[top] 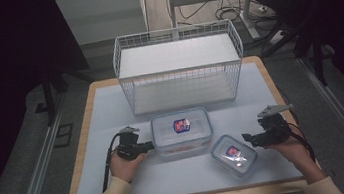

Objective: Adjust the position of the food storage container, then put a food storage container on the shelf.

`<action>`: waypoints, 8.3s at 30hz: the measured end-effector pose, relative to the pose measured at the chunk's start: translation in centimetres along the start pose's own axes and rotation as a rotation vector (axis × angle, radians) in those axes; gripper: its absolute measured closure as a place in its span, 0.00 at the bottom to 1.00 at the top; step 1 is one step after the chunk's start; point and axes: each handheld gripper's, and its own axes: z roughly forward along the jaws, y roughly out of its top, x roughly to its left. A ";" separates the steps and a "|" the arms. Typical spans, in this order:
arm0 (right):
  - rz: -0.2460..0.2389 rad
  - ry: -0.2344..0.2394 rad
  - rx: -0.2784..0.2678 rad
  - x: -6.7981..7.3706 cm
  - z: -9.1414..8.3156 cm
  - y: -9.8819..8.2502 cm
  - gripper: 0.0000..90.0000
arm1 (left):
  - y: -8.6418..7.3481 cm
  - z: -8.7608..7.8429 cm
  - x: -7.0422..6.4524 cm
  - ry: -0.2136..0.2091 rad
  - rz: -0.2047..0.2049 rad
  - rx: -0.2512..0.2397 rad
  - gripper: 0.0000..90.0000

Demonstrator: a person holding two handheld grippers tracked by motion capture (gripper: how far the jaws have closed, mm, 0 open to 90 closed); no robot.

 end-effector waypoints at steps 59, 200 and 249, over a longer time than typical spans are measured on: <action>0.112 0.232 -0.144 1.2 0.6 3.9 0.17 | 1.3 -3.1 0.1 -0.096 -0.092 -0.131 0.15; 0.252 0.527 -0.260 0.6 -0.9 13.4 0.55 | 10.4 -8.6 -4.6 -0.190 0.059 -0.311 0.55; 0.266 0.479 -0.291 -4.1 -2.1 25.2 0.55 | 23.0 -10.0 -1.6 -0.216 0.098 -0.346 0.54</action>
